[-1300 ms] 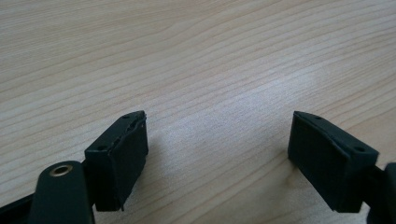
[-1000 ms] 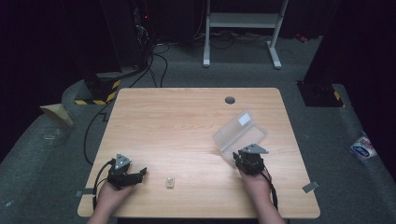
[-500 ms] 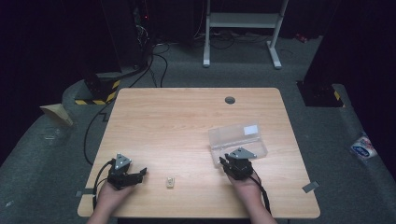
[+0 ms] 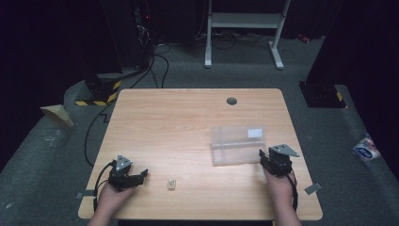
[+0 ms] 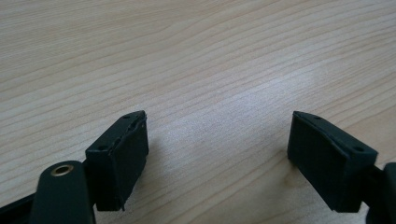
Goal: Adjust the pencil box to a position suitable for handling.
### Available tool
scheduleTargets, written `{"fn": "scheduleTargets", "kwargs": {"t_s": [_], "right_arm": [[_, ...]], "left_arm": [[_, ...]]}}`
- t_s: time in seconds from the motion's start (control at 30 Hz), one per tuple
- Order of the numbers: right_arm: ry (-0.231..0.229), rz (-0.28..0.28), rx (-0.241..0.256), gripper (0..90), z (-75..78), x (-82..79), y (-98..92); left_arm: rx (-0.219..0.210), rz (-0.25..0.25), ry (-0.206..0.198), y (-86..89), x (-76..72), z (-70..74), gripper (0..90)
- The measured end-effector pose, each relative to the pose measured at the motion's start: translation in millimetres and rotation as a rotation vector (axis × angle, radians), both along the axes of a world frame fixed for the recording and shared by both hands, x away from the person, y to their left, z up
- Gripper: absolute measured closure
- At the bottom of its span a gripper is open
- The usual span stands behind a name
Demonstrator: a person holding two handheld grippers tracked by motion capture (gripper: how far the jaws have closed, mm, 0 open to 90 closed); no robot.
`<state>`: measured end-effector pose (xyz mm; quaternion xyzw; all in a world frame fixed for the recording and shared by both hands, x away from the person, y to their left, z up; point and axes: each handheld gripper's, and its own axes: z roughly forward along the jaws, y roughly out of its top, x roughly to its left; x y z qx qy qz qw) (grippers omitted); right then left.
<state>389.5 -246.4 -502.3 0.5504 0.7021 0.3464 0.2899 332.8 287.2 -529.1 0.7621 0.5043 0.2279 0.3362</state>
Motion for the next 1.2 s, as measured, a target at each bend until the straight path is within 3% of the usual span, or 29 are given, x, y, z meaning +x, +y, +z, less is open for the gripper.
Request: {"fn": "scheduleTargets", "kwargs": {"t_s": [0.1,0.2,0.23,0.57,0.83,1.2], "right_arm": [[0.019,-0.03,0.046,59.0,-2.0,2.6,-12.6],[0.028,-0.028,0.047,61.5,-3.9,4.9,-14.4],[0.054,-0.023,0.061,64.7,-6.7,7.7,-14.2],[0.101,-0.014,0.049,77.1,-13.5,10.2,-8.2],[0.102,-0.012,0.05,79.8,-14.7,5.4,-6.8],[0.087,0.063,0.035,78.1,-12.3,1.0,17.4]], "left_arm": [[0.0,-0.001,0.0,0.0,0.0,0.0,20.8],[0.0,0.0,0.0,-0.1,-0.1,0.0,20.8],[0.002,0.0,-0.001,0.0,-0.1,0.0,20.8],[0.001,0.002,-0.001,-0.2,-0.3,0.0,20.9],[0.001,0.0,-0.001,0.0,-0.1,0.0,20.9],[0.001,-0.003,-0.001,0.0,0.1,0.0,21.0]]}}
